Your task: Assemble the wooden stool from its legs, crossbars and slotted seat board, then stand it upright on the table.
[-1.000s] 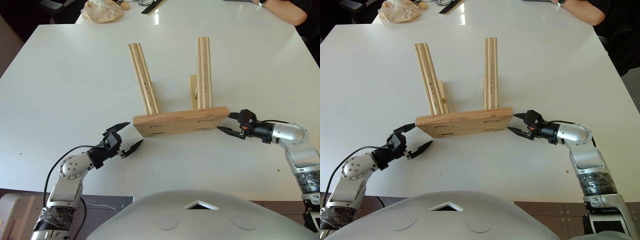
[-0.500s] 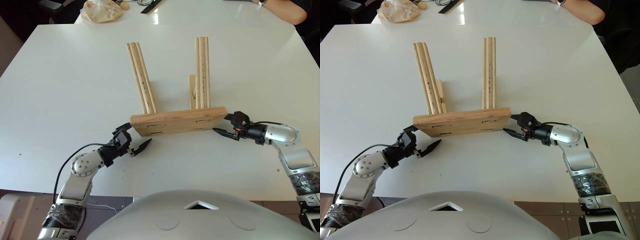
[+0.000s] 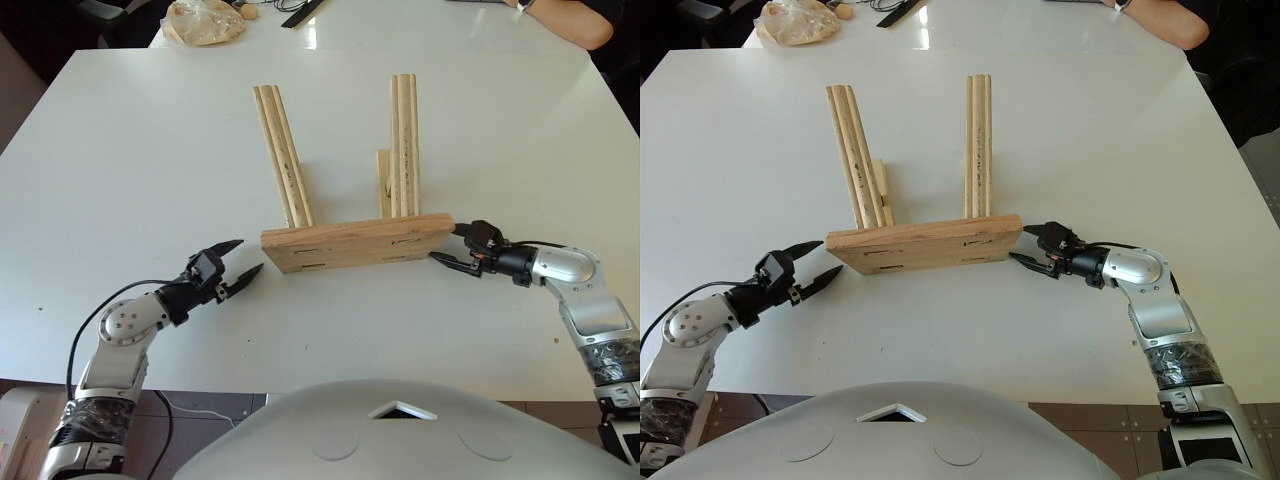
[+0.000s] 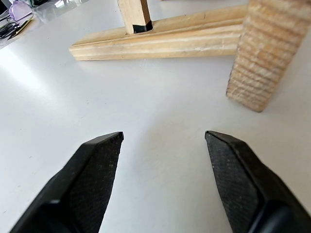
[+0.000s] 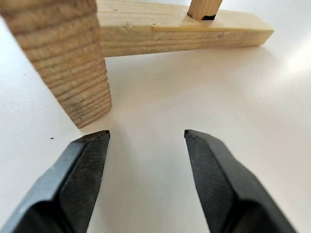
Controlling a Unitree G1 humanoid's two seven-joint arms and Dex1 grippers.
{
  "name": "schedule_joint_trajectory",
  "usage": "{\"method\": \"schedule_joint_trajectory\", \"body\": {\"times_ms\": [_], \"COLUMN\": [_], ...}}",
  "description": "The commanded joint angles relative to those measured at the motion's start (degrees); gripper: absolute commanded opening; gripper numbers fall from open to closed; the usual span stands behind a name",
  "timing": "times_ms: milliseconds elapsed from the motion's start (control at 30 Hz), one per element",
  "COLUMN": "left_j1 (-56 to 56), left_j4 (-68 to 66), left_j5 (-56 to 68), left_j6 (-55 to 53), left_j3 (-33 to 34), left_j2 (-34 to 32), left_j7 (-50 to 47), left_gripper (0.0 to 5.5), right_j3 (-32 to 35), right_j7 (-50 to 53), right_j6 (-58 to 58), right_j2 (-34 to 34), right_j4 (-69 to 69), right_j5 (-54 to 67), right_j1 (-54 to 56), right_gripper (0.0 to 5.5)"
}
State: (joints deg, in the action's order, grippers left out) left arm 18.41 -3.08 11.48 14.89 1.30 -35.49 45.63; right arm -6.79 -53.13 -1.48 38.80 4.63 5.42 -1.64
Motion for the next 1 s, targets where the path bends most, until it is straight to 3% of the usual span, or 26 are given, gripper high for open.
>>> {"method": "schedule_joint_trajectory", "body": {"times_ms": [33, 533, 667, 800, 1000], "left_j1": [2.3, 1.2, 1.9, 0.9, 1.4], "left_j4": [1.3, 9.2, 15.0, 22.0, 34.3], "left_j5": [-1.8, -0.6, 4.5, 12.0, 24.8], "left_j6": [-1.6, -5.8, -7.9, -13.3, -22.9], "left_j3": [-2.4, -5.2, -3.6, 0.8, 7.9], "left_j2": [0.9, 3.4, 2.8, 1.3, -2.4], "left_j7": [-0.1, -1.2, 0.5, 1.3, 1.1], "left_gripper": [3.15, 3.15, 3.15, 3.15, 3.15], "right_j3": [-0.6, -1.7, -0.5, 3.5, 14.6], "right_j7": [0.5, 0.8, 0.5, 0.3, 0.7], "right_j6": [1.0, 5.8, 7.7, 12.8, 22.6], "right_j2": [-0.3, -1.5, -0.8, 0.5, 3.4], "right_j4": [-0.4, -10.4, -15.1, -25.3, -39.4], "right_j5": [-1.0, 1.0, 2.9, 8.6, 21.2], "right_j1": [0.6, -2.2, -3.3, -6.1, -7.2], "right_gripper": [2.83, 2.83, 2.83, 2.83, 2.83]}}
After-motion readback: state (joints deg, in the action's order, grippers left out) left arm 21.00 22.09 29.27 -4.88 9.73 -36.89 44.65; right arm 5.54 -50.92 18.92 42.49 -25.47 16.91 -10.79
